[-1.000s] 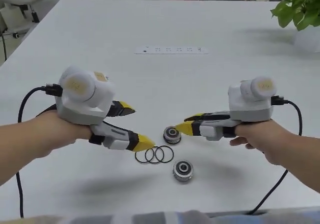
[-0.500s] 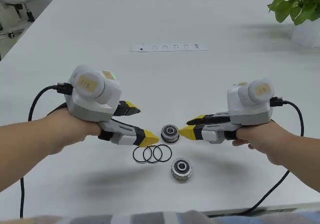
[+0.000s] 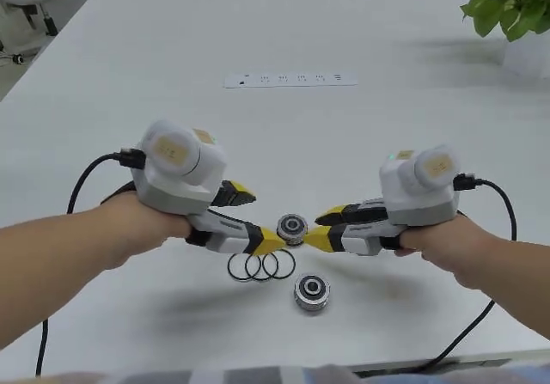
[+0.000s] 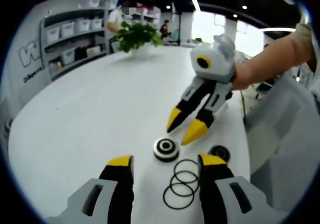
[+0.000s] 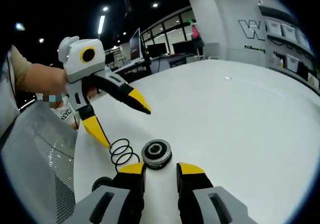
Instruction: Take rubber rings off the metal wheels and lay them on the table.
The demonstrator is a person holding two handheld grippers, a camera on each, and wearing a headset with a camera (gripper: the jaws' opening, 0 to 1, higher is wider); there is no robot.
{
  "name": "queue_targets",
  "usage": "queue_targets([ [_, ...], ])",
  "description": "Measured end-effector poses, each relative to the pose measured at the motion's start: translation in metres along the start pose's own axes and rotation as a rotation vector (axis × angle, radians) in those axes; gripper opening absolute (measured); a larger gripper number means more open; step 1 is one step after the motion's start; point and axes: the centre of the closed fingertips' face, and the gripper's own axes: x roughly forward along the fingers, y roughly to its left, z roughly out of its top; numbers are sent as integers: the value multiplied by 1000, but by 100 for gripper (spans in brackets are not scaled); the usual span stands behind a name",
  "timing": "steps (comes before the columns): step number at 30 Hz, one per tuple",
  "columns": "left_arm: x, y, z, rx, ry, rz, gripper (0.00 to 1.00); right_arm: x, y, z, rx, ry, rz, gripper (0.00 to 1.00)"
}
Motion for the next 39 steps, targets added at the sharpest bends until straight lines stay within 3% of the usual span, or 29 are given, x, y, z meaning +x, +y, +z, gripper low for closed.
queue_targets([
  [13,16,-1,-3,-2,14,-18,44,7,2,-4,-40,15,10,17],
  [24,29,-6,0,33,30,-36,37,9,3,-7,-62,26,10,12],
  [39,38,-2,-1,61,44,-23,20,9,2,-6,-71,25,1,10],
])
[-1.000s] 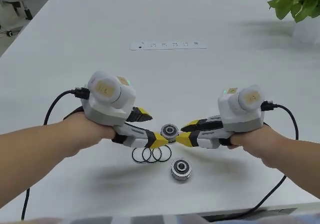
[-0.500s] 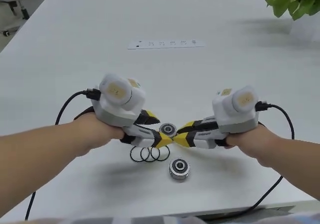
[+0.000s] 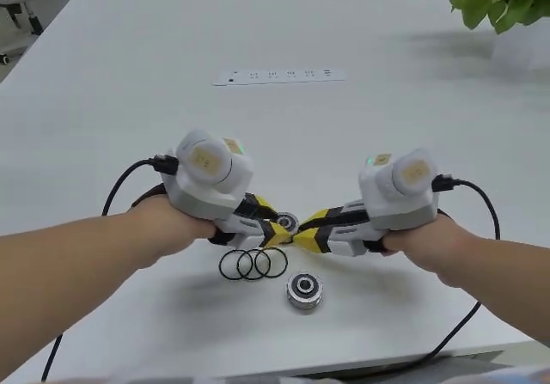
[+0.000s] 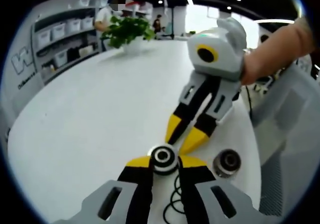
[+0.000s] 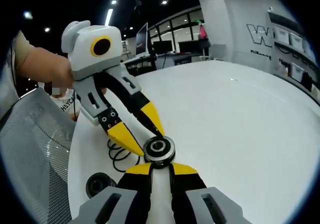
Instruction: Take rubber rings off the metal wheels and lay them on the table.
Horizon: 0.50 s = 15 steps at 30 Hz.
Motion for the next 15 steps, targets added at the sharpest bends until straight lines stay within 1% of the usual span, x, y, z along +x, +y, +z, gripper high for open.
queue_targets([
  [3,2,0,0,1,-2,8,18,0,0,0,3,-1,-3,10],
  [5,2,0,1,-13,-5,14,18,0,0,0,13,-2,-5,10],
  [7,2,5,2,-22,-9,43,14,0,0,0,14,-2,-6,10],
  [8,3,7,3,-7,-18,51,14,0,0,1,16,-2,-8,10],
  [9,3,4,1,-17,-5,43,14,0,0,1,16,-2,-9,10],
  [12,1,3,1,-20,-12,52,14,0,1,0,19,-2,-17,9],
  [14,1,3,2,-16,-9,60,14,-1,0,-1,27,5,-24,7],
  [15,1,4,2,-15,-8,62,14,-1,0,-1,41,6,-29,4],
])
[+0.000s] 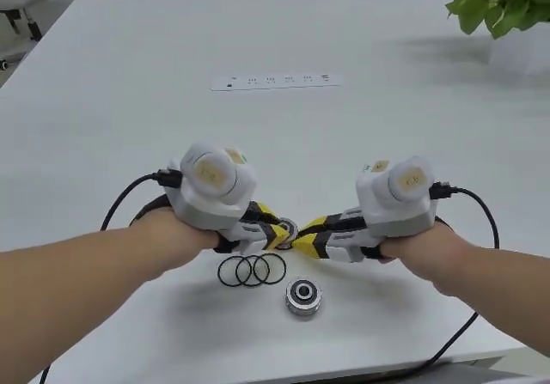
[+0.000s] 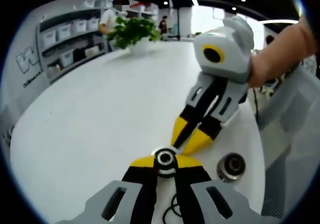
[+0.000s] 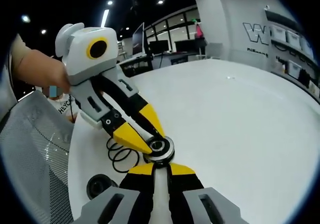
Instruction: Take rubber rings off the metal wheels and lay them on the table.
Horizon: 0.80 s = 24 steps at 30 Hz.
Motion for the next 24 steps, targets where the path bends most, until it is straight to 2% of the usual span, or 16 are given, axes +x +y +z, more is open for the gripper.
queue_targets([
  [2,0,0,0,2,0,6,13,0,0,0,49,-4,-3,0],
  [5,0,1,0,5,2,11,13,0,-1,0,43,1,-8,0],
  [7,0,0,0,12,10,17,13,0,-2,0,73,1,-15,0],
  [10,0,1,-1,10,13,23,13,-1,-3,2,179,-40,-9,0],
  [12,0,0,-1,9,10,26,13,-2,-4,1,219,-48,-7,0],
  [20,0,-1,-2,13,8,33,12,-6,-7,3,308,-84,-9,0],
  [21,0,-1,-2,15,12,32,12,-7,-8,5,323,-99,-11,0],
  [22,0,-2,-2,13,13,29,12,-8,-12,13,342,-144,-26,0],
  [23,0,-3,-2,12,13,27,12,-10,-11,16,387,-158,-11,0],
  [24,0,-3,-2,11,13,28,12,-11,-10,13,364,-137,-11,0],
])
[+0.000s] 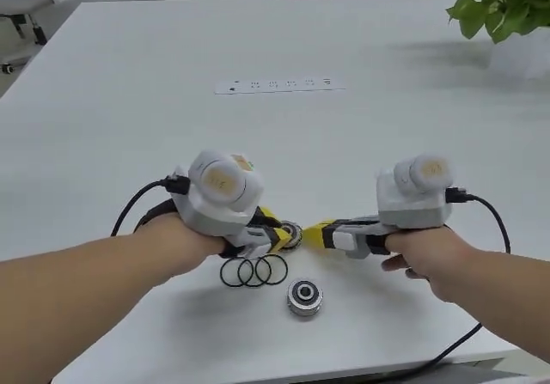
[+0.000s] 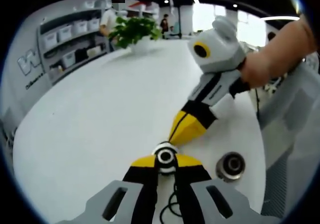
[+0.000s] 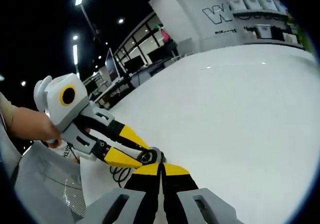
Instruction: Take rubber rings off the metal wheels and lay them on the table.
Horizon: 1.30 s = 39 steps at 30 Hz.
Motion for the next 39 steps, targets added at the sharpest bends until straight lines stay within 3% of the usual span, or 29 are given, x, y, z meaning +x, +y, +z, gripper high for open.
queue_targets([
  [7,1,0,0,4,1,9,12,-1,11,1,19,-22,11,0],
  [31,0,0,0,24,5,6,12,-1,11,0,-29,3,19,0],
  [33,0,-1,0,23,4,8,12,1,17,1,-25,2,47,0],
  [35,1,-1,0,23,3,8,12,5,23,0,-69,20,60,0],
  [36,1,-2,0,24,2,6,12,7,25,11,-76,-36,68,0],
  [37,0,-2,0,23,3,8,12,5,41,19,-19,-57,154,0],
  [38,0,-1,0,22,3,9,12,5,45,24,-25,-71,154,0],
  [39,0,-1,0,21,2,10,12,5,40,21,-53,-43,120,0],
])
